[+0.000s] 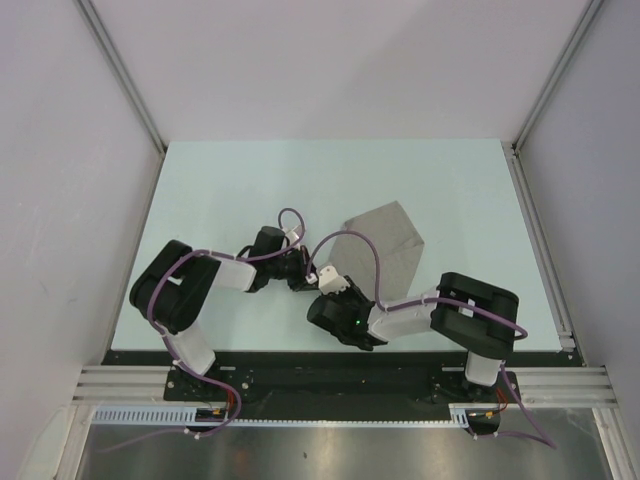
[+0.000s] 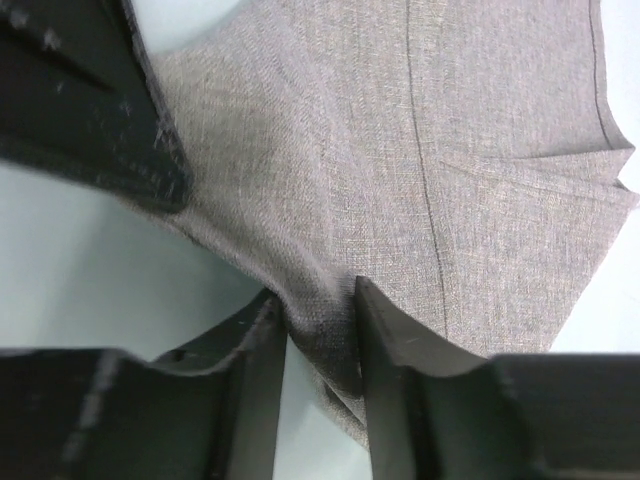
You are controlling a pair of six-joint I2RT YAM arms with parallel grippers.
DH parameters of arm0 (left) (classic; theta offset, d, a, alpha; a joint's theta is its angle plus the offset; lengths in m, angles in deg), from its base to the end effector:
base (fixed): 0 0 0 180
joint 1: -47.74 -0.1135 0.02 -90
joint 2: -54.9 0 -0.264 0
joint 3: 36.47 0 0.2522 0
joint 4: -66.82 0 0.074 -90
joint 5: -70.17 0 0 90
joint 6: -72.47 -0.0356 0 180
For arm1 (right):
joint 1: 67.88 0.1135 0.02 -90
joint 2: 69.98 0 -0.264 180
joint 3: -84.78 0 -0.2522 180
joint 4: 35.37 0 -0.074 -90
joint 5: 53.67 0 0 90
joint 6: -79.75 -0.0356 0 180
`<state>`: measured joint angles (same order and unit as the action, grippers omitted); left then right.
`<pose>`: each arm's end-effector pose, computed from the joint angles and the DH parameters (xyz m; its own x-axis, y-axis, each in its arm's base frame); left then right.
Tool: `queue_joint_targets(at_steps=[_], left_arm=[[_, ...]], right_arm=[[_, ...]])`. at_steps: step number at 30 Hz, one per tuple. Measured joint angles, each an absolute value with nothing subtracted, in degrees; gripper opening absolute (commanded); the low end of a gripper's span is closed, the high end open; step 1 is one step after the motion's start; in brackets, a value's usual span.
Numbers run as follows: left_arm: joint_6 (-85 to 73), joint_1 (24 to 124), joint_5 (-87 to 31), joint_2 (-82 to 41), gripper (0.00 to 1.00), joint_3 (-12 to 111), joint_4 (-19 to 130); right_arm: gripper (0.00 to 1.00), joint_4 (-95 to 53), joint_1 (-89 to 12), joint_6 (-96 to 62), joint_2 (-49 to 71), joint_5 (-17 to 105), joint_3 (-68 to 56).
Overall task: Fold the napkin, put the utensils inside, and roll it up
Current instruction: Roll the napkin with the utensil
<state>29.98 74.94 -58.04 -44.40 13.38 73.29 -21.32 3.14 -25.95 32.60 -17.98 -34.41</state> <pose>0.2578 -0.1573 0.1129 -0.9712 -0.1523 -0.1832 0.0673 0.5621 -0.8243 0.1310 0.2921 0.1248 -0.3682 -0.5850 -0.7227 -0.3154 0.8097 -0.4948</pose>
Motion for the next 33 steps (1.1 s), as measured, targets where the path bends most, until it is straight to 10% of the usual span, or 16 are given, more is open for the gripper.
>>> queue_joint_targets(at_steps=[4,8,11,33], left_arm=[[29.4,74.8,-58.2,-44.4,0.2,13.5,72.8],[28.2,74.1,-58.7,-44.0,0.69,13.6,72.1],[28.5,71.7,-58.9,-41.7,0.8,12.4,72.7],[12.4,76.2,-37.4,-14.3,0.87,8.1,59.4]], right_arm=[[0.26,-25.1,3.3,-21.4,30.6,-15.5,-37.6],[0.09,-26.5,2.2,-16.7,28.6,-10.6,-39.2],[0.0,-26.0,0.8,-14.2,27.3,-6.1,-39.4],[0.0,-1.8,-21.1,-13.0,26.7,44.9,-19.2]])
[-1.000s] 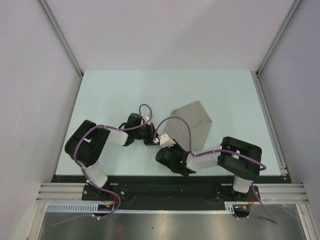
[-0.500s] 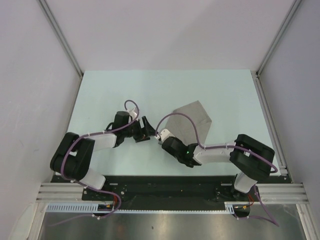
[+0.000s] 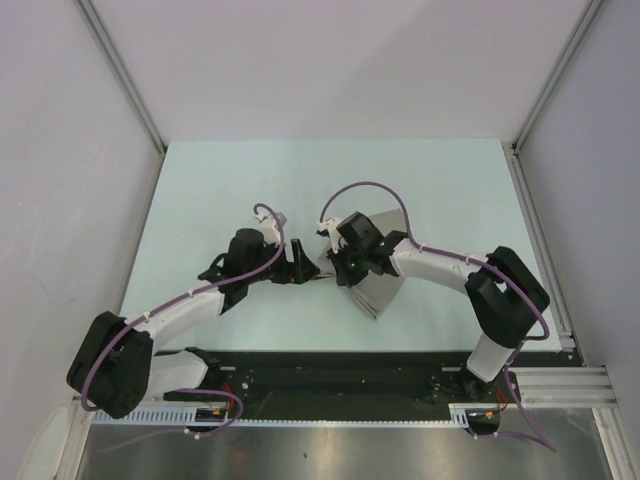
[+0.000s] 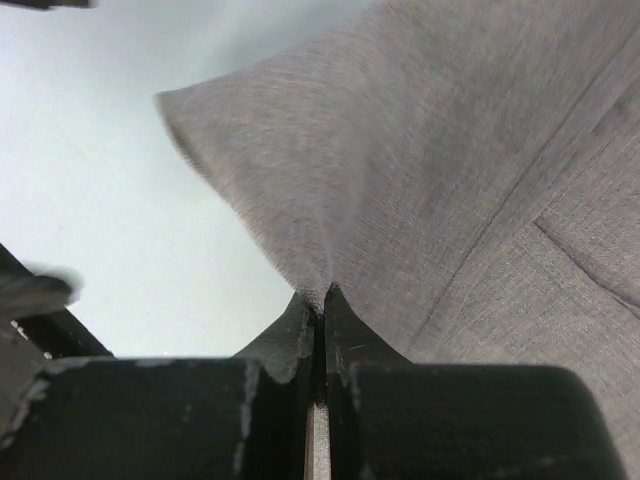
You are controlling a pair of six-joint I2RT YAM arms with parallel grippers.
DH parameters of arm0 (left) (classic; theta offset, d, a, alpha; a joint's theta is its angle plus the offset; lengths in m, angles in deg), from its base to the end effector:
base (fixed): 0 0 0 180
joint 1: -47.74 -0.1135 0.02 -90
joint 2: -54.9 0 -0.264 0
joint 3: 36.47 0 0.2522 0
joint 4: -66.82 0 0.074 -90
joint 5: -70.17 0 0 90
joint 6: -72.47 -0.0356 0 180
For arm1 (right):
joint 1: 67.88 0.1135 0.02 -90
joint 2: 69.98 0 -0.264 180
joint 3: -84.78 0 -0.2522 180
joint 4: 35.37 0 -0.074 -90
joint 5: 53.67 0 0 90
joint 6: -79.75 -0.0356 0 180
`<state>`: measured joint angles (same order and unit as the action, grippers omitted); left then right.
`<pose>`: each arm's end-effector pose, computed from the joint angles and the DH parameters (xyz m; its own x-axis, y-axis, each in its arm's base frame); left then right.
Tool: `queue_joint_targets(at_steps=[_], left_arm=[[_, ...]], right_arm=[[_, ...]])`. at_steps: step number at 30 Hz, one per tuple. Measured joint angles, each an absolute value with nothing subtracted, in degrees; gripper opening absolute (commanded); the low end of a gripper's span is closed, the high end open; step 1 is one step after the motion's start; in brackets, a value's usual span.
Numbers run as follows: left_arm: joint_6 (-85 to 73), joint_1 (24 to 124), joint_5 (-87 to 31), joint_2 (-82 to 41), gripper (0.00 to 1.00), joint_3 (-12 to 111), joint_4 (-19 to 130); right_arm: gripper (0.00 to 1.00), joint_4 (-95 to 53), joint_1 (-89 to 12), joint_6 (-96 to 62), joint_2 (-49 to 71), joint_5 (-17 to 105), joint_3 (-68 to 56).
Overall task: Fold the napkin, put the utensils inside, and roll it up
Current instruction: Roll the napkin with the utensil
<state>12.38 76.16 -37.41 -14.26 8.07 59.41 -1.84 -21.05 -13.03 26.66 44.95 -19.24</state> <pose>0.2120 -0.1269 0.1979 -0.7428 -0.1385 -0.6550 0.3559 0.7470 -0.5616 0.2358 0.2592 0.1982 -0.5921 -0.5611 -0.5785 -0.7533 0.6404 0.1498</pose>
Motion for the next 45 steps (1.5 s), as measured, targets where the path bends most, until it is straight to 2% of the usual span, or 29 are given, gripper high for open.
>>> queue_joint_targets(at_steps=[6,11,19,25,32,45], left_arm=[[9.3,79.0,-33.0,-14.5,0.87,8.1,57.5],[8.1,80.0,-32.1,-15.5,0.82,8.1,57.2],[7.1,83.0,-38.1,-19.2,0.83,8.5,57.7],[9.6,83.9,-46.7,-24.7,0.84,8.7,59.9],[16.7,85.1,-53.2,-33.4,0.85,8.7,73.4],[21.5,85.3,-51.5,-39.8,0.85,10.6,87.1]], right_arm=[[0.0,1.6,-27.4,-13.3,33.8,57.0,-17.3],[0.0,1.8,-31.1,-13.7,36.7,64.6,-17.1],[0.0,2.1,-36.1,-15.0,41.0,74.9,-15.7],[0.0,2.7,-37.4,-15.2,42.7,78.3,-14.9],[0.0,2.7,-37.7,-15.2,43.1,79.1,-14.9],[0.0,2.6,-37.8,-15.8,43.2,79.3,-14.9]])
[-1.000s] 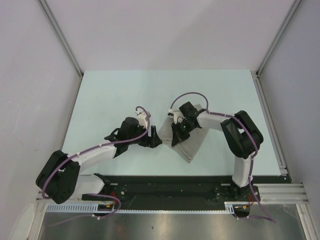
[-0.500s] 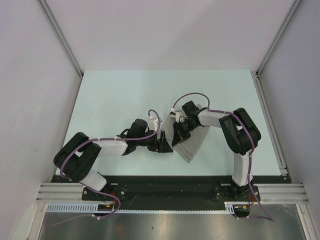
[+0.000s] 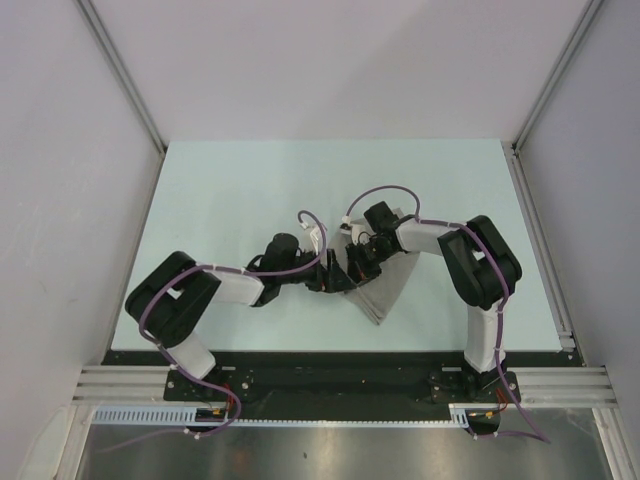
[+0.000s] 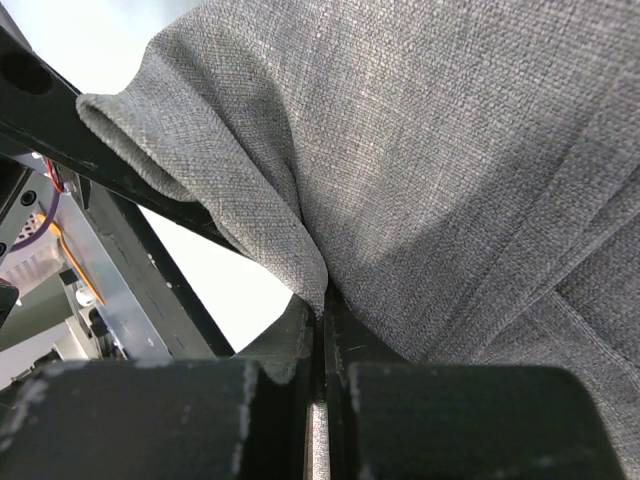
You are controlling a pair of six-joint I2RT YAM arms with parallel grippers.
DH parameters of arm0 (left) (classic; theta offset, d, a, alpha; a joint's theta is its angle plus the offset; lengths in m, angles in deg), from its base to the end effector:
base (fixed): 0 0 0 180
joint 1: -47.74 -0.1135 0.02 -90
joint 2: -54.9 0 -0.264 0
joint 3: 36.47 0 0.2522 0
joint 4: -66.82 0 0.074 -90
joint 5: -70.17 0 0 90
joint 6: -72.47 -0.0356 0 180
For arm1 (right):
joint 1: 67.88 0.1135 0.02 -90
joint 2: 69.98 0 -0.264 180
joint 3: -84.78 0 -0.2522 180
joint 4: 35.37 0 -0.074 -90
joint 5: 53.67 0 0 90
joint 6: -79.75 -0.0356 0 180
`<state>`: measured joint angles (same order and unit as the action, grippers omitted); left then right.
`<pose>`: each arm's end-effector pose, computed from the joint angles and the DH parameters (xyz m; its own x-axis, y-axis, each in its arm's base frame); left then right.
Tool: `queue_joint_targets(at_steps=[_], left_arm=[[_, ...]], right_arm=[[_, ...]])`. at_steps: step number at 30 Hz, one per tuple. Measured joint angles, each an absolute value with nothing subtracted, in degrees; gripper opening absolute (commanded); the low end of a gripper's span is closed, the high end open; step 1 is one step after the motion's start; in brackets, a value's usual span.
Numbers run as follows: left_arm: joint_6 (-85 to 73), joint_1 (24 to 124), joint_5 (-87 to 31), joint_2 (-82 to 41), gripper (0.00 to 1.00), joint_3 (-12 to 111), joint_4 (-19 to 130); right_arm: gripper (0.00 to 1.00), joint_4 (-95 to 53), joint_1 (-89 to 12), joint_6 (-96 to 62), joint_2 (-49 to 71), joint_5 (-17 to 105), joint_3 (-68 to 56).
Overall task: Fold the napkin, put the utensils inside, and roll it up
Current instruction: Roll the napkin with the utensil
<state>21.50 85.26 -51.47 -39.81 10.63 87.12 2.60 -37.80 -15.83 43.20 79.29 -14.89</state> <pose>0.2300 -0.2002 0.1425 -0.8420 -0.0294 -0.5387 0.4608 0.4800 -0.7465 0.3069 0.2058 0.1249 -0.8679 -0.4205 -0.2644 -0.4784 0.5646 0.6726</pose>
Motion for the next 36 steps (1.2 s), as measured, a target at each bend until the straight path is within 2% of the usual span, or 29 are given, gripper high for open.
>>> queue_joint_targets(at_steps=[12,20,24,30,36], left_arm=[[21.3,84.7,-48.4,-42.3,0.85,10.7,93.1],[20.8,84.6,-46.7,-44.1,0.85,10.6,95.4],[20.9,84.3,-46.4,-45.2,0.85,10.6,97.0],[21.1,83.9,-46.7,-46.3,0.84,10.3,99.3],[21.6,83.1,-47.0,-47.1,0.84,10.0,101.6]], right_arm=[[0.01,2.4,-37.9,-16.4,43.2,79.4,-15.0],[0.25,0.6,-38.2,-17.7,42.2,79.6,-16.5],[0.4,0.8,-38.3,-17.8,40.2,78.3,-17.5],[0.51,1.5,-40.4,-18.0,35.7,75.2,-19.7],[0.57,3.4,-42.1,-16.8,29.3,71.7,-24.0]])
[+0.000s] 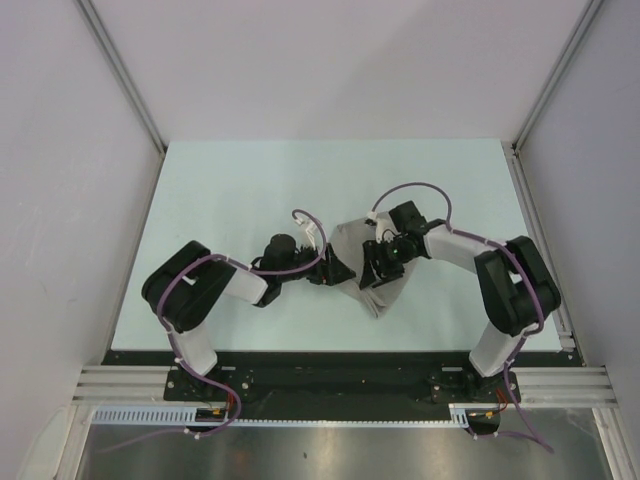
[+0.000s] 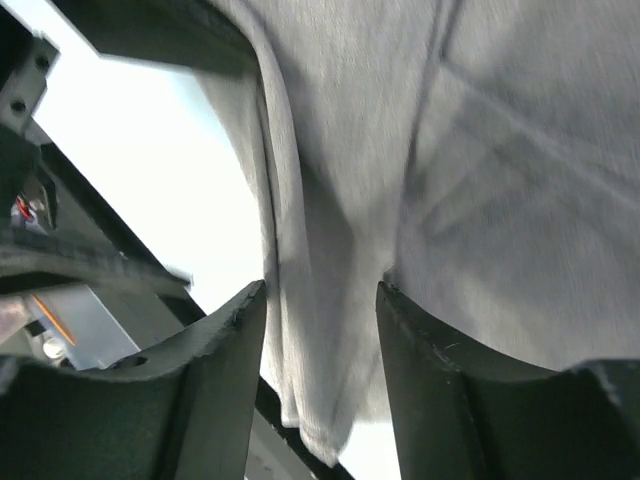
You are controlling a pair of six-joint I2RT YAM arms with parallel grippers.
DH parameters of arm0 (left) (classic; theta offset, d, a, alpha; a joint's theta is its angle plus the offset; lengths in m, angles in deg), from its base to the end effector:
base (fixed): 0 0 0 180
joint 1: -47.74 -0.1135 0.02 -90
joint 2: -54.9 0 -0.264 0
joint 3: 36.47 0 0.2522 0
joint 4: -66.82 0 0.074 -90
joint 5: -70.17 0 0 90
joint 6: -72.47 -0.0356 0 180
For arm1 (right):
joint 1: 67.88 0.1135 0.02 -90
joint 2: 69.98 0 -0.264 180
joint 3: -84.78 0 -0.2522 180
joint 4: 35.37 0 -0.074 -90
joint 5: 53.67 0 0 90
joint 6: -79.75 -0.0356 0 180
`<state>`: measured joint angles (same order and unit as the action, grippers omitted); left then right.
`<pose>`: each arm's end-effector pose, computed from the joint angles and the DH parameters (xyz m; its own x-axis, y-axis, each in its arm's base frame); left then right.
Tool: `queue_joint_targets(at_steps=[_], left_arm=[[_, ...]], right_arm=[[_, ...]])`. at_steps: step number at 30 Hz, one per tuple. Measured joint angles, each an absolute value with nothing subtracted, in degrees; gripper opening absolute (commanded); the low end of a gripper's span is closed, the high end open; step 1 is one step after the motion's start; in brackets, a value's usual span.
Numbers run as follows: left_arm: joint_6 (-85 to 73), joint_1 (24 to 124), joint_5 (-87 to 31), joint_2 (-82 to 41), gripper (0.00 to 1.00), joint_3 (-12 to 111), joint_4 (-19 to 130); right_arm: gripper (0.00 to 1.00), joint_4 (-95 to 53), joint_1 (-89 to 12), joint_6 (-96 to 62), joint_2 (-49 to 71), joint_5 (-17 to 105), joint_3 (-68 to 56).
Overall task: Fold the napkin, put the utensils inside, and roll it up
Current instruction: Roll the napkin with the utensil
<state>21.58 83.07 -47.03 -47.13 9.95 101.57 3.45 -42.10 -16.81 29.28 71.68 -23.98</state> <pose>0.2486 -0.1961 0.1260 -0.7697 -0.1421 -0.6224 0.4862 0.5013 -0.7158 0.2843 0.1602 0.1608 -0.8864 -0.3246 -0.3300 -0.4614 0.6770 0.5734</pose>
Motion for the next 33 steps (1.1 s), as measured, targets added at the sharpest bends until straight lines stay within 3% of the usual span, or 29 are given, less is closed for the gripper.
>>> queue_joint_targets(at_steps=[2,5,6,7,19,26,29,33], left_arm=[[21.6,83.1,-47.1,-47.2,0.84,9.9,101.8],[21.6,83.0,-47.1,-47.2,0.84,9.8,101.9],[21.6,83.0,-47.2,-47.2,0.84,9.8,101.9],[21.6,83.0,-47.2,-47.2,0.84,9.8,101.9],[21.6,82.9,-47.9,-47.4,0.84,9.8,102.3],[21.6,82.8,-48.0,-47.4,0.84,9.9,102.2],[21.6,82.8,-48.0,-47.4,0.84,9.9,102.2],[21.5,82.8,-48.1,-47.4,0.84,9.9,102.2]], right_arm=[[0.65,3.4,-42.3,-16.4,26.3,70.7,-26.2],[0.68,3.4,-41.9,-16.2,21.0,68.7,-29.6],[0.76,3.2,-41.5,-16.2,19.5,68.0,-30.3],[0.77,2.9,-41.0,-16.2,18.2,67.1,-30.9],[0.79,-1.5,-25.9,-16.9,7.5,42.4,-35.9],[0.76,-3.4,-19.5,-16.8,10.7,32.9,-36.4],[0.7,-3.5,-17.1,-16.8,12.5,30.6,-36.3],[0.46,-3.0,-15.9,-17.3,15.4,27.7,-35.8]])
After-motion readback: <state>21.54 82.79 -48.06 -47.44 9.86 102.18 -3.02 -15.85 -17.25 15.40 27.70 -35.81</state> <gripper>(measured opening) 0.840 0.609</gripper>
